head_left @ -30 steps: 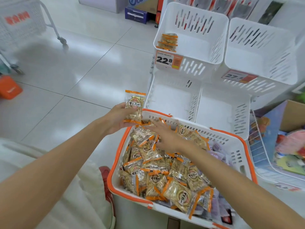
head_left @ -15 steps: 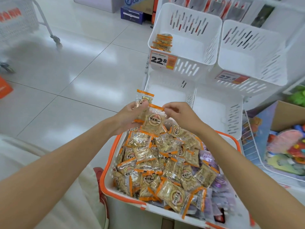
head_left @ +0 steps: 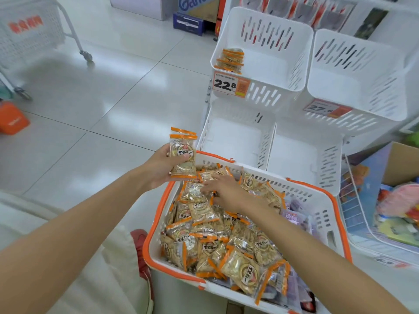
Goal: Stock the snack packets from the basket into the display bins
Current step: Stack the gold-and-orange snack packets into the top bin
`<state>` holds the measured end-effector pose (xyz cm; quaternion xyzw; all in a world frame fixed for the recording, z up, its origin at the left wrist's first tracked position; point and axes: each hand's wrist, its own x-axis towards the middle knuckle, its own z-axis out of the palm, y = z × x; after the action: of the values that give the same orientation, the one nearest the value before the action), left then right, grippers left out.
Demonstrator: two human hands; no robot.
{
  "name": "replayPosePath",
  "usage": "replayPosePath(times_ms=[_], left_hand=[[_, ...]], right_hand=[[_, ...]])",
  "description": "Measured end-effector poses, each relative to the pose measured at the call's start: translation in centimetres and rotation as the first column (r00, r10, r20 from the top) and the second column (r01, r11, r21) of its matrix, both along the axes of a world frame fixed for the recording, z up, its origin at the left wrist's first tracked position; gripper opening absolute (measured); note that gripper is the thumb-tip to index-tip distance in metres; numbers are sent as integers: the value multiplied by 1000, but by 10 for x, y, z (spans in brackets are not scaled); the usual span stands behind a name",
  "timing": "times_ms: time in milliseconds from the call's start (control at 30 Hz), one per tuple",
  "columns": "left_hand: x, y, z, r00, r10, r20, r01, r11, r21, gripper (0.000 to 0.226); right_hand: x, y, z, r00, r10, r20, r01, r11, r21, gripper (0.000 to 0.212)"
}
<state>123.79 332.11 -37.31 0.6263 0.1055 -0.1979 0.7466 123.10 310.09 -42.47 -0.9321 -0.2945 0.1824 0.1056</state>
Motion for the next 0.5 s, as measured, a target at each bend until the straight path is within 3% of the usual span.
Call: replayPosePath(times_ms=[67,167,267,367,433,500], left_hand=[[0,3,-3,999,28,21,-29,997,72,32],[1,4,-3,996,46,83,-61,980,189,29],[-4,-11,4,994,-69,83,53,982,182,32],[-10,-36,7,971,-233,52,225,966,124,43],[-9,-46,7,964,-261,54,254,960,115,47],[-6,-48,8,972,-228,54,222,970,99,50]], right_hand=[[3,-5,10,988,-155,0,151,962,228,30],[15,-14,54,940,-275,-204,339,830,443,16],[19,-15,92,935,-248,-255,345,804,484,24],[8,-13,97,933,-305,-191,360,789,499,15],[3,-17,96,885,-401,-236,458,658,599,13],[4,-32,93,810,-469,-353,572,499,651,24]])
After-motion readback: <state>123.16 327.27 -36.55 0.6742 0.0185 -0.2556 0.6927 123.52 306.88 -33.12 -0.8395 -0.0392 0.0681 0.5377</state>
